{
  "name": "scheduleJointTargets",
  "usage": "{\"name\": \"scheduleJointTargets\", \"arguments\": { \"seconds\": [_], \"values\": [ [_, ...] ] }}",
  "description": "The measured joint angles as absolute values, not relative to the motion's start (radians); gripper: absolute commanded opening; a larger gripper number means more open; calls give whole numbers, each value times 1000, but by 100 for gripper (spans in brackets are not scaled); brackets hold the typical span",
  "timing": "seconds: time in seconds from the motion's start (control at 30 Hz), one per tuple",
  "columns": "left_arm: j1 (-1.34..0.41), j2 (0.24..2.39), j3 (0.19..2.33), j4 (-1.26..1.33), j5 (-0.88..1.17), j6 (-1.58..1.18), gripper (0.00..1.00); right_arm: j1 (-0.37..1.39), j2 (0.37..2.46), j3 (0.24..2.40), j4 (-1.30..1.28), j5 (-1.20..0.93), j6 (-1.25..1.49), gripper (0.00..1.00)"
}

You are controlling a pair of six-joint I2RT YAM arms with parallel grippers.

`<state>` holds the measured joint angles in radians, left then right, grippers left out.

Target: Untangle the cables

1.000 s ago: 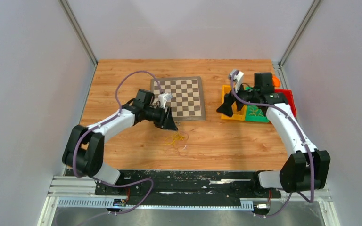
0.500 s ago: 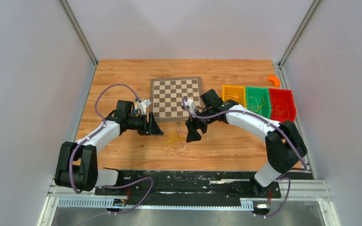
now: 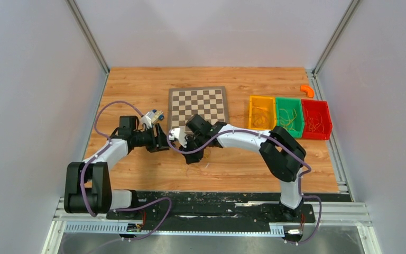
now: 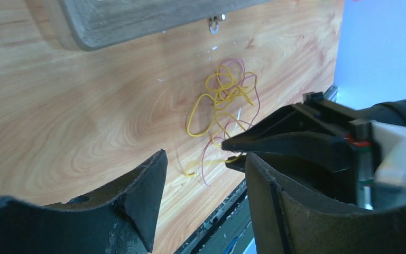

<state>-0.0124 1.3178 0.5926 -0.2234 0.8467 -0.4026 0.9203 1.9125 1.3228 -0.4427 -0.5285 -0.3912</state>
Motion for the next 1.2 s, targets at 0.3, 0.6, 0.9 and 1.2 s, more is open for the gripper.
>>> {"name": "scheduleJointTargets", "arguments": {
  "seconds": [0.3, 0.6, 0.9, 1.2],
  "values": [
    [33, 1216, 596, -197, 862, -402, 73, 922, 1821, 1370, -501, -503, -434, 0],
    [49, 1001, 623, -157, 898, -287, 100, 787, 1663, 1771, -520, -639, -407, 0],
    [11, 868, 651, 69, 1012, -239, 100, 751, 1640, 1989, -440, -722, -197, 0],
    [-43, 768, 680, 139, 1046, -198, 92, 756, 1631, 1874, -404, -727, -125, 0]
  ]
}}
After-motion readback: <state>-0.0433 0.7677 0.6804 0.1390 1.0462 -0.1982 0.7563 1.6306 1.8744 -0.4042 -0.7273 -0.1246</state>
